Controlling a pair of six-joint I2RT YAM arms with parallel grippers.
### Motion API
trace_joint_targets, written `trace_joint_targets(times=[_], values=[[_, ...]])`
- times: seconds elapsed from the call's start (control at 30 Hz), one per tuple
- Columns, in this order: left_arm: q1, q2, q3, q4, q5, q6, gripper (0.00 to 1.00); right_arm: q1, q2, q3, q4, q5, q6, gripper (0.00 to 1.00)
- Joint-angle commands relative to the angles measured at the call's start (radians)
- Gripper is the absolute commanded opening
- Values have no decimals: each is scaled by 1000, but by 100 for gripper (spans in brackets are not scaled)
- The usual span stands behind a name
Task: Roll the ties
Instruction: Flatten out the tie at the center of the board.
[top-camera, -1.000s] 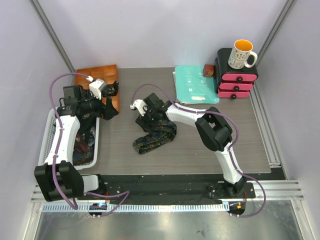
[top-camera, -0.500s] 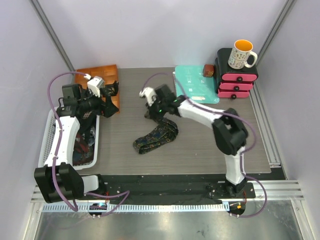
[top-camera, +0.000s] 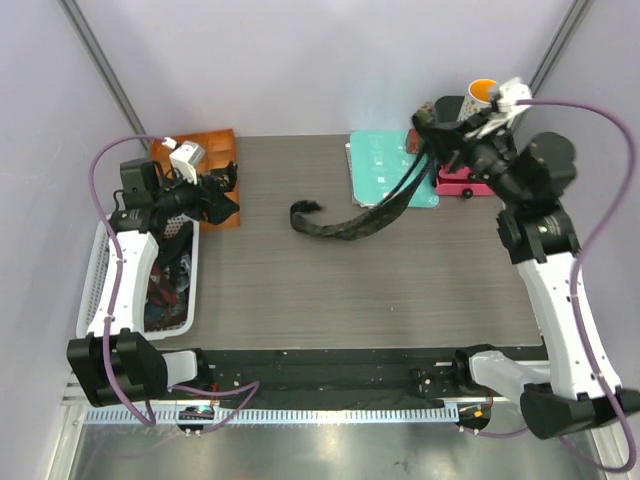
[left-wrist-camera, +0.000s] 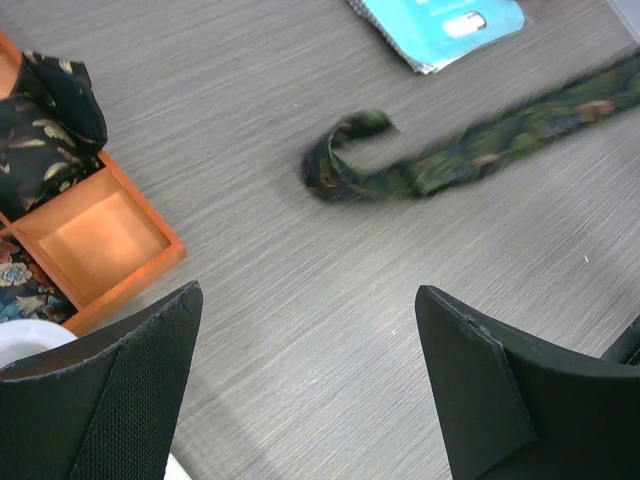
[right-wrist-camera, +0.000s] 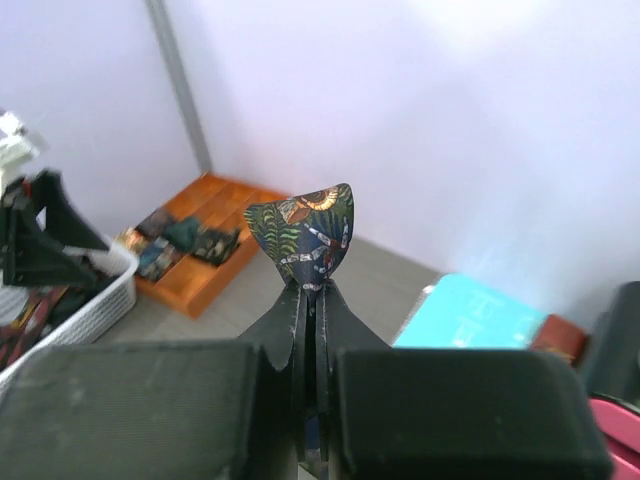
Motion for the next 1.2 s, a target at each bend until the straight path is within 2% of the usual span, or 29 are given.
trace_joint_targets(times=[0.0, 0.07, 0.17, 0.23, 0.33, 0.47, 0.57, 0.8, 0.9, 1.03, 1.07, 1.1, 1.17], values=[[-12, -30, 52, 50, 17, -32, 87, -143, -89, 17, 25, -41, 89, 1], [-13, -35, 58, 50, 19, -32, 87, -245, -122, 60, 25, -40, 95, 1], [-15, -36, 72, 50, 16, -37, 87, -332, -172, 125, 19, 14, 69, 1], [-16, -32, 79, 49, 19, -41, 87, -340, -177, 165, 6, 116, 12, 1], [-29, -25, 89, 49, 22, -44, 87, -340, -125, 289, 5, 187, -60, 1], [-35, -18, 87, 70, 19, -60, 87, -340, -3, 436, 5, 89, -69, 1], [-36, -24, 69, 84, 29, -67, 87, -340, 82, 511, -9, -10, 1, 1], [-95, -79, -19, 82, 65, 9, 88, -331, 105, 397, 57, -135, 176, 1], [-95, -88, -36, 81, 98, 3, 89, -240, 101, 349, 13, -86, 202, 1], [-95, -90, -39, 81, 138, -21, 90, 17, 35, 85, 5, 73, 155, 1], [-93, -87, -36, 82, 135, -24, 90, 145, 30, 41, 5, 115, 140, 1], [-92, -85, -34, 75, 129, -23, 90, 203, 31, 1, 8, 218, 114, 1], [-87, -84, -31, 66, 111, -17, 89, 356, 65, -97, 44, 296, 94, 1]])
